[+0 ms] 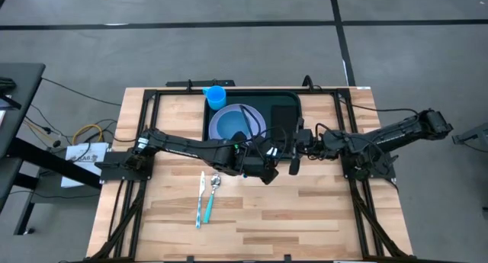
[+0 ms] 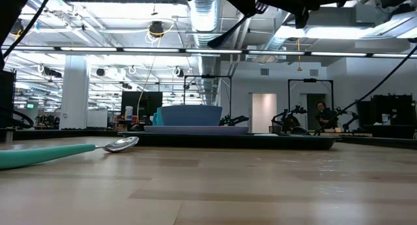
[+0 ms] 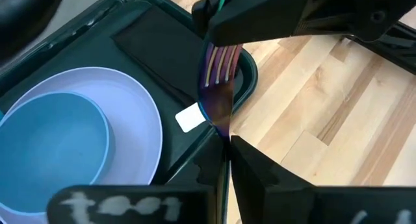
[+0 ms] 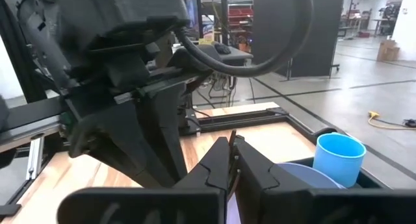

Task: Set up tray
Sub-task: Put the blue fork on top of the black napkin on the black tray

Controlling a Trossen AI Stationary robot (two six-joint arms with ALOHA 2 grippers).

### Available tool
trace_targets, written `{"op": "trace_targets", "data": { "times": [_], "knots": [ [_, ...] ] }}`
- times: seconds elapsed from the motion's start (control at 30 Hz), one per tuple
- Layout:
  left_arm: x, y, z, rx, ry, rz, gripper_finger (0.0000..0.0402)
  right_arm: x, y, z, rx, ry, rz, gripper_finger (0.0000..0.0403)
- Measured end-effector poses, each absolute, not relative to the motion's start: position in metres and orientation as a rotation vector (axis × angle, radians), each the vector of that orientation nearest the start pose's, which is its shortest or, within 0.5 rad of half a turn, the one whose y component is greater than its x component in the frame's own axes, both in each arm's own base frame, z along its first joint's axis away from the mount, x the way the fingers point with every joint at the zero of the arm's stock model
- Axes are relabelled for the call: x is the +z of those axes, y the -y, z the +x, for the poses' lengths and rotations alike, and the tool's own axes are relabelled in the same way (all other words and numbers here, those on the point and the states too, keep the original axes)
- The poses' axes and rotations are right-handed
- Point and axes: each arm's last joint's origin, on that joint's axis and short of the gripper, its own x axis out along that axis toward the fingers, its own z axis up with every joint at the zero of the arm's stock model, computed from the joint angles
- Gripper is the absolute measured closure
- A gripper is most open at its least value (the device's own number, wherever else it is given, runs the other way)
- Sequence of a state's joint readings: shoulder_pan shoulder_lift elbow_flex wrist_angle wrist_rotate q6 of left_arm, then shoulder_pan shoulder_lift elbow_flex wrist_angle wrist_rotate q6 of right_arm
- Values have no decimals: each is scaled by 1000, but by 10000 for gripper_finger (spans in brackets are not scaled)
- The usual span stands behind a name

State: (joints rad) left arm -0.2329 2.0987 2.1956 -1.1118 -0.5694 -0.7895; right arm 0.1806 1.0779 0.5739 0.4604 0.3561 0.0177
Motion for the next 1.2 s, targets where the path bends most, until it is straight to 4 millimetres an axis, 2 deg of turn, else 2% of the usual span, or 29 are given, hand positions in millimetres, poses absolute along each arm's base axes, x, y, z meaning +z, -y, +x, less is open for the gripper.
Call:
{"op": "trace_targets", "data": {
  "times": [0.2,0.33,0.5,0.7,0.97,1.1,1.2],
  "knots": [
    [338,88,432,633,-739,-292,377,265,-32,231,-177,-56,-10,401],
    [339,93,433,602,-724,-302,348,264,-31,231,-187,-63,-16,402],
    [340,101,436,459,-757,-366,305,262,-32,231,-183,-82,-24,402],
    [340,112,434,402,-785,-400,279,260,-27,229,-194,-181,-48,402],
    [350,127,418,457,-746,-330,273,287,2,218,-173,-442,-6,403],
    [360,128,407,453,-754,-254,273,300,28,207,-166,-524,20,403],
    [363,128,402,355,-820,-136,274,310,53,198,-120,-526,71,403]
  ]
}}
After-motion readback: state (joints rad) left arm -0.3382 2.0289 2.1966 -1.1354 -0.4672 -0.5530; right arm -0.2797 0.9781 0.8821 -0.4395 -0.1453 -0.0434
